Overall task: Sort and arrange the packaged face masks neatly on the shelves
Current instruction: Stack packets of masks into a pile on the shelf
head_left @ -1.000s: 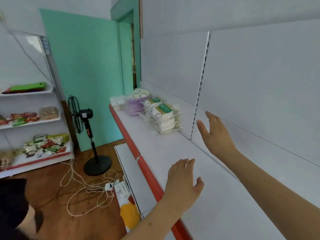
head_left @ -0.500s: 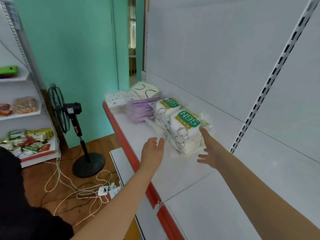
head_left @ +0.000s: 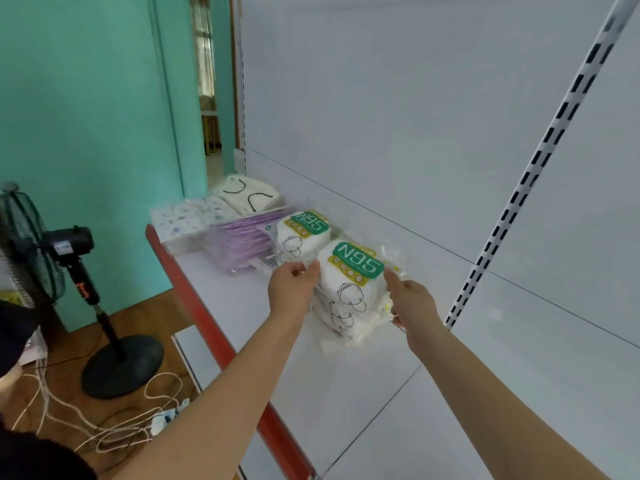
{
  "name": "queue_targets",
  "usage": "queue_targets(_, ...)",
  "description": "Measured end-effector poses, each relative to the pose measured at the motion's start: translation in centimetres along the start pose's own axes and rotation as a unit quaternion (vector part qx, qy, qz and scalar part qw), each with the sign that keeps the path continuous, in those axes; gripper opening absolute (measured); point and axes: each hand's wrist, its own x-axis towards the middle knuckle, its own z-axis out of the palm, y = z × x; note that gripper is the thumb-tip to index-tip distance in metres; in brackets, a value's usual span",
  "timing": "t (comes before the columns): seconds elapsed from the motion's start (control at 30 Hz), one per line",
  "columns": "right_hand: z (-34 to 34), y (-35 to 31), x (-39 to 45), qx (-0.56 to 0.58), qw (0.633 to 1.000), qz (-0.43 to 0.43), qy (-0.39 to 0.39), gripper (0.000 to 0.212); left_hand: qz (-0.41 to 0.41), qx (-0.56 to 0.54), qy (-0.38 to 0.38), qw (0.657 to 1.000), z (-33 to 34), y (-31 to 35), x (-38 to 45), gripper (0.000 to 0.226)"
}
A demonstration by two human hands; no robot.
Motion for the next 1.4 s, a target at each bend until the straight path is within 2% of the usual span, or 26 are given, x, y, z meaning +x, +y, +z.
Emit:
queue_targets(0.1,-0.2,-0.3,-0.1,0.068,0.996,0.034,-0.047,0.038,0.007,-0.025,-0.027,0.999,-0.2,1.4,-1.3,0.031)
queue_targets(0.2,-1.9,0.4,-1.0,0.122,0.986,0.059,-0.095,0.045,-0.021,-0.075,-0.118,0.990,-1.2,2.4,-4.1,0.011)
queue_targets(0.27,-4.0,1.2,-2.4,0.187,0.968,0.075,-0.148,0.045,-0.034,-0.008,-0.219,0.975,-2.1,2.5,-5.7,0.009)
queue_targets(0.33,-6.5,2.8,-3.8,0.213,0.964,0.086,-0.134,0.040,-0.041,0.078,-0.278,0.957,-2.5,2.3,-6.5,0.023)
queue_targets(0.37,-7.8,4.0,-4.4,0.203,0.970,0.087,-0.102,0.038,-0.042,0.096,-0.264,0.959,-2.6,2.1,-6.3,0.033)
queue_targets(0.4,-8.9,5.2,-5.0,0.185,0.976,0.088,-0.070,0.035,-0.032,0.102,-0.218,0.970,-2.4,1.7,-5.7,0.038)
queue_targets(0.47,-10.8,7.3,-6.1,0.119,0.988,0.093,-0.013,0.035,-0.016,0.090,-0.103,0.991,-1.7,0.5,-3.5,0.038)
queue_targets(0.5,-11.5,8.2,-6.5,0.067,0.993,0.095,0.008,0.037,-0.031,0.063,-0.070,0.995,-1.3,-0.1,-2.5,0.038)
queue_targets(0.6,-12.7,9.9,-7.1,-0.141,0.987,0.055,0.053,0.037,-0.122,-0.071,-0.075,0.987,0.6,-0.9,-0.6,0.047)
queue_targets(0.63,-12.9,10.2,-7.1,-0.178,0.981,0.034,0.073,0.037,-0.142,-0.105,-0.071,0.982,1.2,-1.1,-0.3,0.051)
queue_targets(0.7,-12.9,10.6,-7.4,-0.203,0.973,0.017,0.105,0.048,-0.161,-0.101,-0.052,0.980,2.1,-0.8,-0.8,0.056)
queue_targets(0.77,-12.5,10.5,-8.5,-0.240,0.960,-0.012,0.146,0.059,-0.152,-0.047,-0.061,0.985,3.0,-0.6,-1.3,0.045)
queue_targets(0.83,-12.1,10.1,-9.7,-0.290,0.927,-0.086,0.220,0.060,-0.126,-0.013,-0.082,0.989,3.8,-0.2,-2.1,0.027)
queue_targets(0.9,-11.8,9.7,-10.4,-0.272,0.915,-0.161,0.252,0.052,-0.097,-0.010,-0.084,0.992,4.1,0.1,-2.9,0.025)
queue_targets(1.03,-11.5,8.4,-11.2,-0.109,0.966,-0.166,0.169,0.029,-0.053,-0.057,-0.091,0.993,3.5,0.7,-5.5,0.023)
queue_targets(1.17,-10.8,7.1,-11.9,-0.035,0.980,-0.159,0.112,0.019,-0.018,-0.090,-0.097,0.991,2.5,1.7,-8.7,0.001)
queue_targets(1.23,-10.0,6.5,-11.9,-0.008,0.989,-0.128,0.078,0.036,-0.050,-0.139,-0.118,0.982,2.3,2.2,-9.8,0.010)
queue_targets(1.33,-9.1,5.8,-11.6,0.123,0.992,0.004,-0.034,0.083,-0.123,-0.245,-0.171,0.946,2.4,2.4,-11.2,0.017)
queue_targets(1.37,-9.1,5.5,-11.6,0.184,0.979,0.038,-0.075,0.090,-0.147,-0.279,-0.187,0.930,2.4,2.4,-11.6,0.015)
queue_targets(1.4,-9.2,5.2,-11.7,0.234,0.964,0.058,-0.108,0.085,-0.172,-0.313,-0.199,0.913,2.4,2.5,-11.9,0.013)
